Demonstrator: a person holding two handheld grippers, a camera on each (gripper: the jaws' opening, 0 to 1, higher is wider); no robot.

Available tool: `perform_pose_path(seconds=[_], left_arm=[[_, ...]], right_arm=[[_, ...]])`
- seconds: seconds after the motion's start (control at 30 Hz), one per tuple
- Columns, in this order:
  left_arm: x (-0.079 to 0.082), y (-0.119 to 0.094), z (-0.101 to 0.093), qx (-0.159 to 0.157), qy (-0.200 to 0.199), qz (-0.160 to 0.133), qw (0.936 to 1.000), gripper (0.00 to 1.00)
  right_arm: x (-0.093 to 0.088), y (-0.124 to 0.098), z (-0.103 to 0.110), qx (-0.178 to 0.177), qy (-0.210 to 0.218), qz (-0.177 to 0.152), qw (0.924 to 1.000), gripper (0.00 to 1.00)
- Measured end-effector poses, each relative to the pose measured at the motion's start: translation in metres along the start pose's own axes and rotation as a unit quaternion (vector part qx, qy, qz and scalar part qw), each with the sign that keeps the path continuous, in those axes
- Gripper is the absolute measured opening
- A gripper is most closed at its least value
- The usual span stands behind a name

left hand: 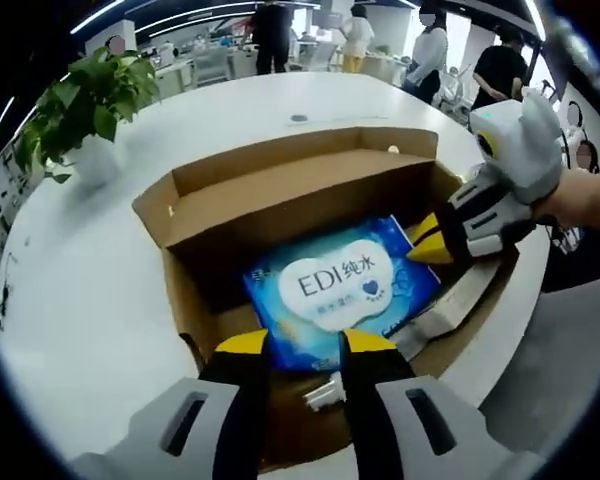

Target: Operate the shoe box by opening the lid, removing the specified soft item, and placing it in the target area until the item is outside and the box remains undamaged.

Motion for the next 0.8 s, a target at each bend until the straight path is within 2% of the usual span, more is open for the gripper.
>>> perform_pose_path(seconds=[0.33, 0.47, 0.57, 0.67, 0.8], left_arm=[[-0.006, 0.014, 0.008, 0.017, -0.009, 0.032, 0.9993, 0.28], [-0.01, 0.02, 0.01, 0.019, -0.012, 0.044, 0.9988, 0.24], [-0.009, 0.023, 0.015, 0.029, -0.009, 0.05, 0.9983, 0.17], [-0.007, 0.026, 0.018, 0.032, -0.02, 0.048, 0.9981, 0.16], [-0.008, 0.031, 0.02, 0.042, -0.011, 0.061, 0.9972, 0.14]], right_arm=[[-0.001, 0.001, 0.0, 0.001, -0.001, -0.001, 1.0, 0.02], [-0.001, 0.001, 0.0, 0.0, -0.002, -0.001, 1.0, 0.02], [-0.001, 0.001, 0.0, 0.0, -0.003, -0.002, 1.0, 0.02], [-0.001, 0.001, 0.0, 0.001, -0.003, -0.002, 1.0, 0.02], [0.0, 0.001, 0.0, 0.001, -0.003, -0.004, 1.0, 0.02]])
Point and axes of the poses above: the point that each gripper's makers call its tool centre point, and the gripper's own axes: y roughly forward along the fingers, z roughly to its left, x roughly out of its top, the point moved 3 cm from there along -y, roughly backward along the fingers, and after that the axes turned 11 degrees about -x, right-handed, at the moved point
